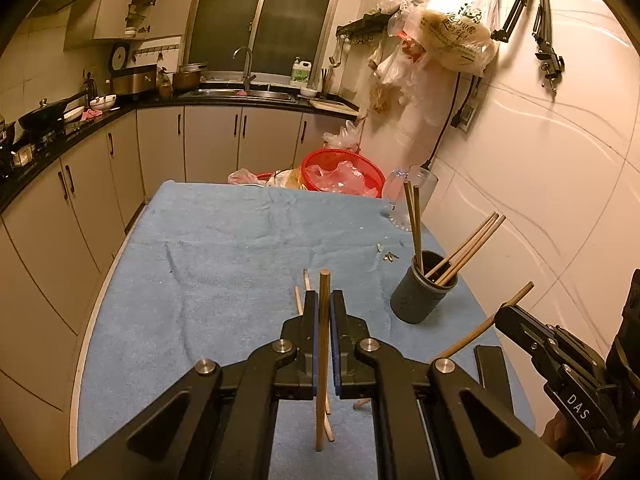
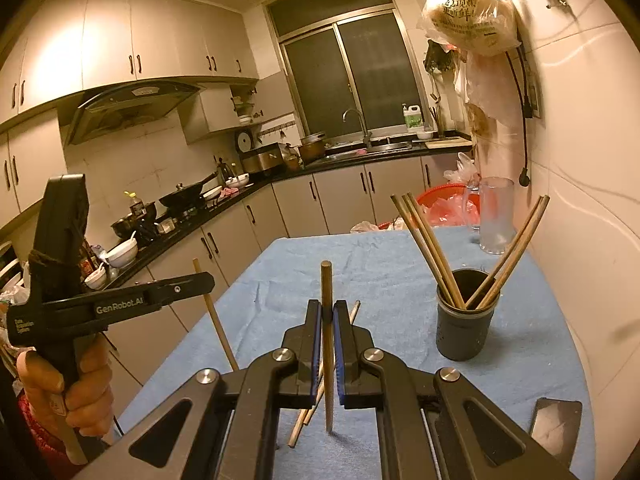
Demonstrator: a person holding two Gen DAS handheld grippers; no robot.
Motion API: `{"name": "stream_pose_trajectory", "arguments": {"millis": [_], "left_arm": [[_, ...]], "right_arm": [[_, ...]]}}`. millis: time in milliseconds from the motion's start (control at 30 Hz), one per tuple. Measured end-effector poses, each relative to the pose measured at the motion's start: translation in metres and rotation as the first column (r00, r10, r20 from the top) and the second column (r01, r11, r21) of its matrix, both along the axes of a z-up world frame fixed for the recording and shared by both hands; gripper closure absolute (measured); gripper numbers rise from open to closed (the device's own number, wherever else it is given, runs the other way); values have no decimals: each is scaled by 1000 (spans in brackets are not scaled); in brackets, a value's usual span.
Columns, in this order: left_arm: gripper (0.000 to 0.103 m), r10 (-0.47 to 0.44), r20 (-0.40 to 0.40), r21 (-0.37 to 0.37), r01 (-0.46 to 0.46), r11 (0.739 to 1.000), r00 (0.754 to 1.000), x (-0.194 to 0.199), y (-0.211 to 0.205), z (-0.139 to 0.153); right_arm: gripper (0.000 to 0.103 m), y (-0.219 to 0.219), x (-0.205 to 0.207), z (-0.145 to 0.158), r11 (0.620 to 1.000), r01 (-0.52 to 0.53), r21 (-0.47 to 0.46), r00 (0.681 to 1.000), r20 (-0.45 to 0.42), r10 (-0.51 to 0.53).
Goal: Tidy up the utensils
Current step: 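Lift the right tool's chopstick upright while the left tool lifts its own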
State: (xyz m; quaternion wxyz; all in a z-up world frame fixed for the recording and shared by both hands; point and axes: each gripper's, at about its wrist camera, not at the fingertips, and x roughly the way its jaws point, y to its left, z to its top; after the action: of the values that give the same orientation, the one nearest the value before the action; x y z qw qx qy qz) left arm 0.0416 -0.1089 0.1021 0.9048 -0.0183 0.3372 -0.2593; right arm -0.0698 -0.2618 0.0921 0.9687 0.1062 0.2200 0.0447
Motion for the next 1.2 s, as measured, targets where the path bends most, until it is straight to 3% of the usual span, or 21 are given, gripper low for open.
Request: {"name": "stream_pose_trajectory", "arguments": {"millis": [1200], "left_arm": [[98, -22, 46, 5, 22, 1000, 999, -18, 1, 17]], "right_arm": [[97, -11, -19, 18, 1000, 10, 28, 999, 35, -11]]}}
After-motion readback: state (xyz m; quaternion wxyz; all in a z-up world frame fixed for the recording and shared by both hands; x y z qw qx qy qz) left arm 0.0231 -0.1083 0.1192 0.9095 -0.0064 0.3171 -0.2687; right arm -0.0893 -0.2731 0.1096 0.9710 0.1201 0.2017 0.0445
